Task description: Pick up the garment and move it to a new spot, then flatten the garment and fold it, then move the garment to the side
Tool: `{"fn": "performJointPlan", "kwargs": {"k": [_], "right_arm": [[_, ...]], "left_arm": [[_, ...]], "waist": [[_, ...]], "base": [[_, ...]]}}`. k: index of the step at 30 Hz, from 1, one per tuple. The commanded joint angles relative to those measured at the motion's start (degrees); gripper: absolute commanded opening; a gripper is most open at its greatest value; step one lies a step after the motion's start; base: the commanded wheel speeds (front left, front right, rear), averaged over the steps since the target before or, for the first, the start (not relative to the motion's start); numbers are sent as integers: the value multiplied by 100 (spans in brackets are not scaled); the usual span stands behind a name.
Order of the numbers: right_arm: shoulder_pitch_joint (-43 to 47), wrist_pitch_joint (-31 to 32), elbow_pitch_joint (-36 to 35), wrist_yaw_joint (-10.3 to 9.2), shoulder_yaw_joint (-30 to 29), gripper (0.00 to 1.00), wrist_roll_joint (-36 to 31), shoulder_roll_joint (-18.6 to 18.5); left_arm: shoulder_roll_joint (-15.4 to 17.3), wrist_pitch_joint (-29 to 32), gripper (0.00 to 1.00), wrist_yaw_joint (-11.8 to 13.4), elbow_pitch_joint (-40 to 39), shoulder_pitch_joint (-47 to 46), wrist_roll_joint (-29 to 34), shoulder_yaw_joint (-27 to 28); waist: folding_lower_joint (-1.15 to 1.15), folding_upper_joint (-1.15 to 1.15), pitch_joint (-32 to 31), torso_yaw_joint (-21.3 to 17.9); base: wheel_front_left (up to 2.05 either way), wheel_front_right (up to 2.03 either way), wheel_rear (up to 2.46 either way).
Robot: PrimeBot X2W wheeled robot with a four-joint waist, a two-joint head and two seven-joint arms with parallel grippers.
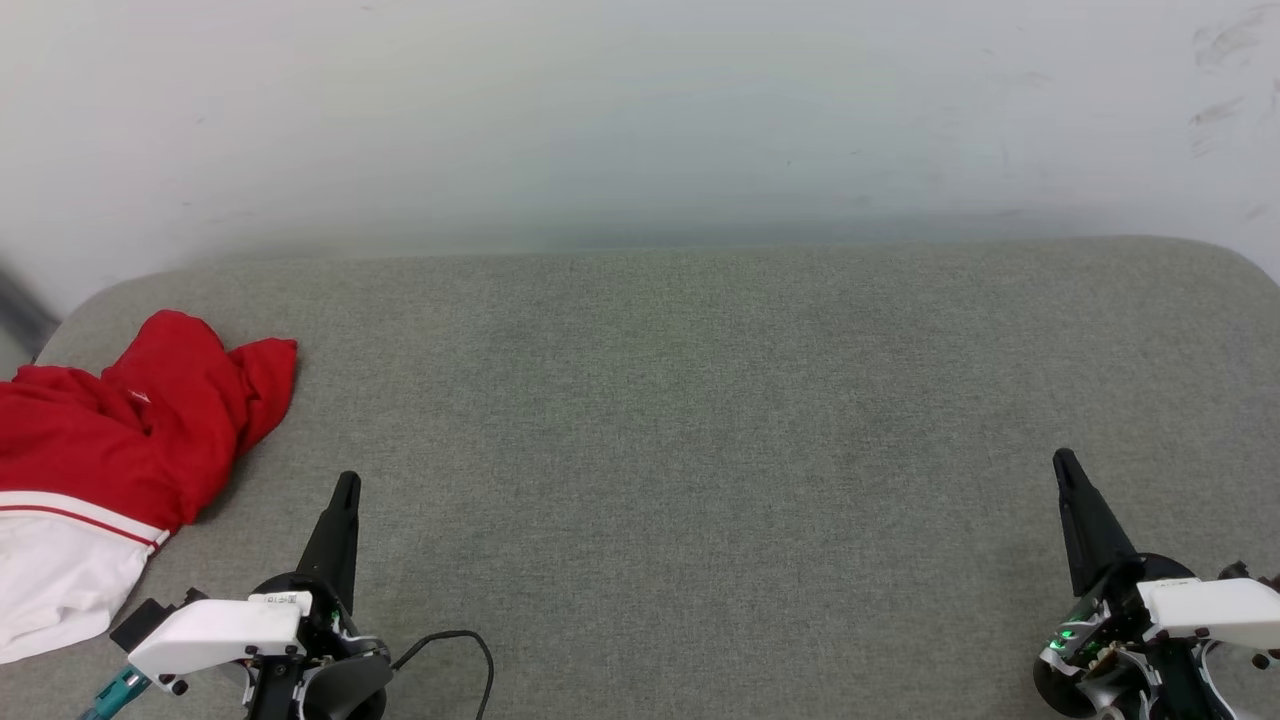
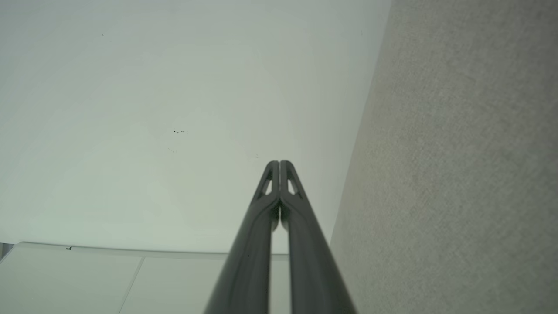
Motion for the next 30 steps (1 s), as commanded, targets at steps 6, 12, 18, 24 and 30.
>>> {"fn": "performJointPlan", "kwargs": {"k": [6,12,18,24,30], "right_arm": [[-65,5,3,0,2,0,23,18],[-65,5,3,0,2,0,23,18],[-65,5,3,0,3,0,23,18],[-66,5,3,0,3,0,23,18],[-66,5,3,0,3,0,23,18]], "left_arm": [[-6,31,0,-16,2,-56,17,20],[-6,31,0,-16,2,-56,17,20],[-6,31,0,-16,2,-56,17,20],[-6,31,0,-16,2,-56,16,20],[-6,30,0,-16,2,-56,15,18]], "waist": [[0,0,0,0],[0,0,0,0],[0,0,0,0],[0,0,0,0],[0,0,0,0]], "base": [[0,0,0],[0,0,0],[0,0,0],[0,0,0],[0,0,0]]}}
